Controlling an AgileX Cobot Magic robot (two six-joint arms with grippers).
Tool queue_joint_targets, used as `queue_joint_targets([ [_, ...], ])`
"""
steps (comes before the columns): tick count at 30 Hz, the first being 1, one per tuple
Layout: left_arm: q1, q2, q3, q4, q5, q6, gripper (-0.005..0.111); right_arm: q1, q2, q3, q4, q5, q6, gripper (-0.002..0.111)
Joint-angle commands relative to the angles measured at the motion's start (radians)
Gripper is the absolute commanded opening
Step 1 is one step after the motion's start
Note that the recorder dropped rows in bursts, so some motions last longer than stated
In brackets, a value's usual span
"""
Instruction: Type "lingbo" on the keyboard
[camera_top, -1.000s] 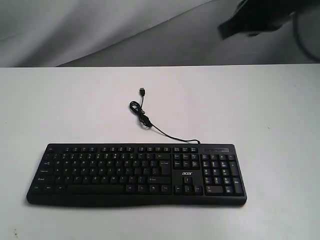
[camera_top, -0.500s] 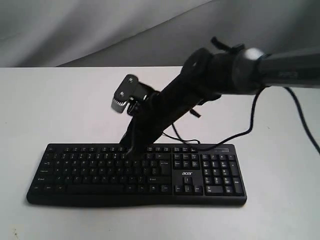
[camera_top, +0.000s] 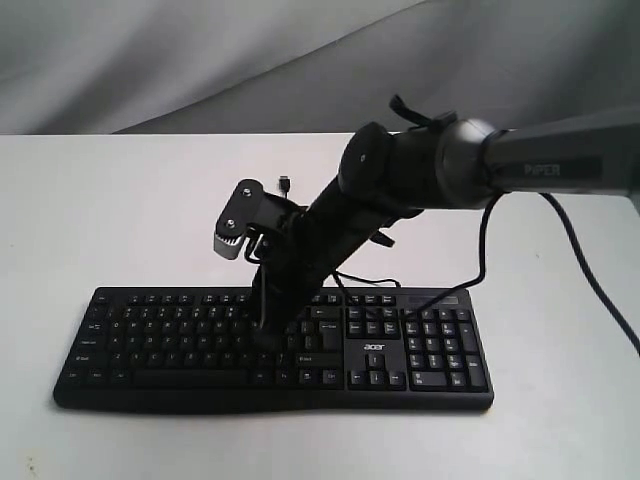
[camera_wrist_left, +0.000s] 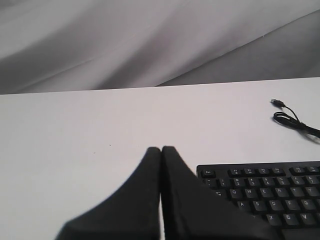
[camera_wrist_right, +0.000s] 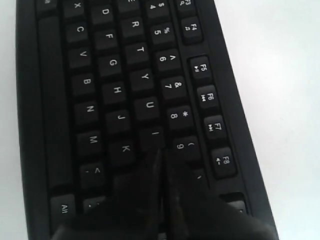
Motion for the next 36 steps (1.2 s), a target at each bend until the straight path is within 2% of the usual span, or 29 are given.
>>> queue_joint_targets([
  [1,0.001,-0.004,0.005,-0.004,-0.007,-0.002,0.001,0.022,-0.001,-0.001,-0.022,0.02,0.005,0.0],
  [36,0.001,-0.004,0.005,-0.004,-0.007,-0.002,0.001,0.045,-0.002,0.029,-0.08,0.015,0.006,0.0],
])
